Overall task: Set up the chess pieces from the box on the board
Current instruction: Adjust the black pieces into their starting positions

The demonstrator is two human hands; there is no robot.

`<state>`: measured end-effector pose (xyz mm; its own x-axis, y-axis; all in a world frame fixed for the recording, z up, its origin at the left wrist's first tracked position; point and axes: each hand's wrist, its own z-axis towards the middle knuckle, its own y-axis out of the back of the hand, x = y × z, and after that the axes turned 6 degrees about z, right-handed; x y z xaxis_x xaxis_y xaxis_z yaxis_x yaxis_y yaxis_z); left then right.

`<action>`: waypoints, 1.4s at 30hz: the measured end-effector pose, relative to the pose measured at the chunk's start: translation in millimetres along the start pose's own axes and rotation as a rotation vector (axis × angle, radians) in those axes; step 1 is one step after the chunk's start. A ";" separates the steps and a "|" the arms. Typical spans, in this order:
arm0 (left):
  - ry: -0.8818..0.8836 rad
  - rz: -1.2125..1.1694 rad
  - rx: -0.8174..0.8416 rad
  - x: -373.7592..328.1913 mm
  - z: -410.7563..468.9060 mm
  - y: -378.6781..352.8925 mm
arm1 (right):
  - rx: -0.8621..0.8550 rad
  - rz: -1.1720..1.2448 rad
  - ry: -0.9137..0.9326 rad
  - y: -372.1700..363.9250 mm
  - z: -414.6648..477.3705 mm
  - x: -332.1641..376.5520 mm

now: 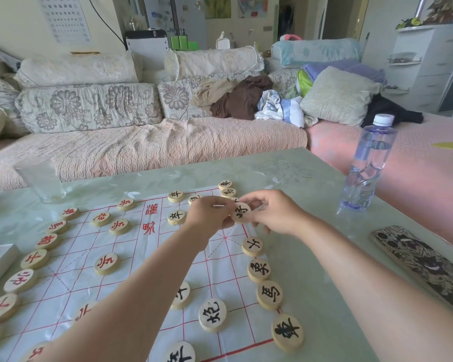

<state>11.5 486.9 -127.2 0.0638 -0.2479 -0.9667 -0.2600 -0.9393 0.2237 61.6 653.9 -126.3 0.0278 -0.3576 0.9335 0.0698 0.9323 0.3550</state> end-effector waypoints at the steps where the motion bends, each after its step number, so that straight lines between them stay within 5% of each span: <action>1: -0.010 -0.014 -0.002 1.4 0.3 -0.3 | -0.009 0.050 -0.019 -0.4 3.7 -1.8; 4: -0.031 0.029 -0.008 7.5 1.5 -1.5 | -0.056 0.084 -0.098 -0.3 13.0 -5.7; 8: -0.154 0.481 -0.038 19.4 3.7 2.5 | -0.103 0.032 -0.233 0.1 19.6 -16.0; 11: -0.180 0.605 0.003 25.0 3.8 7.7 | -0.086 0.054 -0.300 -0.9 21.3 -21.1; 23: -0.282 0.799 0.102 29.0 3.0 3.7 | -0.035 -0.130 -0.288 -6.2 23.4 -23.7; 31: -0.256 0.730 0.083 33.0 6.6 -0.2 | 0.103 -0.228 -0.186 4.2 8.5 -18.4; 42: -0.275 0.759 0.084 32.4 -0.7 0.8 | 0.050 -0.309 -0.174 7.2 9.9 -22.4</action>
<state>14.1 478.0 -158.2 -0.3950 -0.7330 -0.5538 -0.2094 -0.5151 0.8312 51.6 669.1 -144.1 -0.1580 -0.6122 0.7748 -0.0008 0.7847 0.6199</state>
